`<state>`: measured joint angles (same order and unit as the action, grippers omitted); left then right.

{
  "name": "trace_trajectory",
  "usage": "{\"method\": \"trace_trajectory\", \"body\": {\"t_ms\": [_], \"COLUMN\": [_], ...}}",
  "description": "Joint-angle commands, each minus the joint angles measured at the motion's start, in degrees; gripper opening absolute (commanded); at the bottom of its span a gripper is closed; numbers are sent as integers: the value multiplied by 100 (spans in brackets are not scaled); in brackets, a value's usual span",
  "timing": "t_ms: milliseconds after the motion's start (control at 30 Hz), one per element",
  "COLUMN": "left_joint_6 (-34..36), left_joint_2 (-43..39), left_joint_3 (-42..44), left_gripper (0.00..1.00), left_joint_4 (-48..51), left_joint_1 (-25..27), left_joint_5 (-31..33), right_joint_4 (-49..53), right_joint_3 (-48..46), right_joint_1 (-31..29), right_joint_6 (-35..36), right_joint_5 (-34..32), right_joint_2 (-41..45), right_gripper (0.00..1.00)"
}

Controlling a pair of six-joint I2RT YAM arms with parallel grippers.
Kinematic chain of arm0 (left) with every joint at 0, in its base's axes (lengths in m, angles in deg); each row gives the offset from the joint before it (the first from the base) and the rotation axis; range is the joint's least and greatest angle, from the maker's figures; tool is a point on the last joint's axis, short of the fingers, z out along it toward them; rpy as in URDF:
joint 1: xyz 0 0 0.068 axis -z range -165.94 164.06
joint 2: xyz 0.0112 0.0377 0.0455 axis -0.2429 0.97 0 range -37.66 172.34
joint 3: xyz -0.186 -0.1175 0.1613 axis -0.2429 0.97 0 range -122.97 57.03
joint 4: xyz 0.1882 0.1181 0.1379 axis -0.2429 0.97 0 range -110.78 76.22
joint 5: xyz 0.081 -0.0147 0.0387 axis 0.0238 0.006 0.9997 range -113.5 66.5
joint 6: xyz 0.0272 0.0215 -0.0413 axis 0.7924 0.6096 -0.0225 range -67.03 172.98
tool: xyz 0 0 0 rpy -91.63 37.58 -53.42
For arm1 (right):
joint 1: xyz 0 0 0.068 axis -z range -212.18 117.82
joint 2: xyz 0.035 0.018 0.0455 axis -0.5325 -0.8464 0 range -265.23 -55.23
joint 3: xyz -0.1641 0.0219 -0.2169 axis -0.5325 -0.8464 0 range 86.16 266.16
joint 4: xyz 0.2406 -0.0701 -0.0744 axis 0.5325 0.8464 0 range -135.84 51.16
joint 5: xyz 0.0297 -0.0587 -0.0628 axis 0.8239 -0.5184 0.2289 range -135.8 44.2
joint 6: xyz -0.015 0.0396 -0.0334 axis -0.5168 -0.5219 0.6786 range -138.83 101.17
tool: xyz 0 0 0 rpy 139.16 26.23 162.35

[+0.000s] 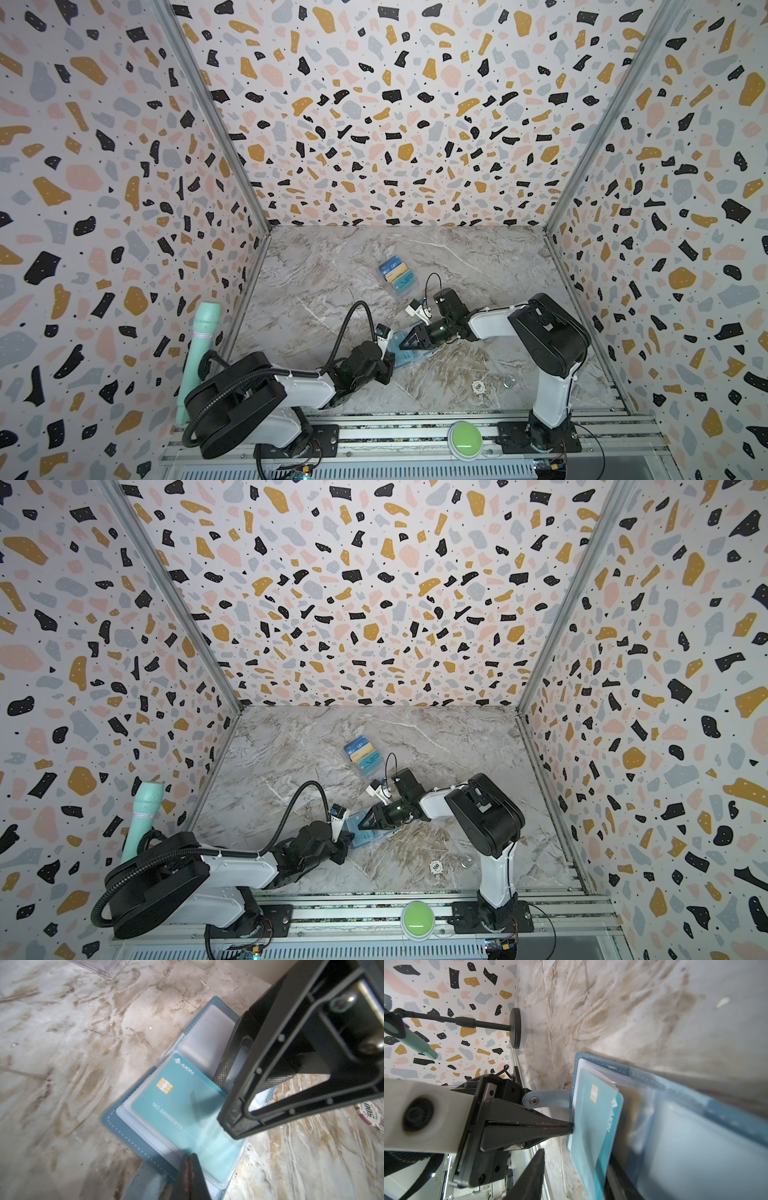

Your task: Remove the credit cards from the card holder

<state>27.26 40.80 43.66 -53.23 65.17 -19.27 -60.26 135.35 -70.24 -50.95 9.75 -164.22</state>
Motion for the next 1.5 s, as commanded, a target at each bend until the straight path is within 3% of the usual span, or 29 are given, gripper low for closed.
{"method": "trace_trajectory", "body": {"t_ms": [0, 1467], "left_joint_6": [-6, -83], "left_joint_2": [69, 63], "left_joint_3": [106, 185], "left_gripper": [0, 0], "left_joint_4": [107, 204], "left_joint_1": [12, 11], "left_joint_5": [104, 254], "right_joint_4": [106, -298], "right_joint_3": [-120, -399], "right_joint_1": [-96, 321], "right_joint_6": [-32, -172], "right_joint_5": [247, 449], "right_joint_2": [-106, 492], "right_gripper": [46, 33]}}
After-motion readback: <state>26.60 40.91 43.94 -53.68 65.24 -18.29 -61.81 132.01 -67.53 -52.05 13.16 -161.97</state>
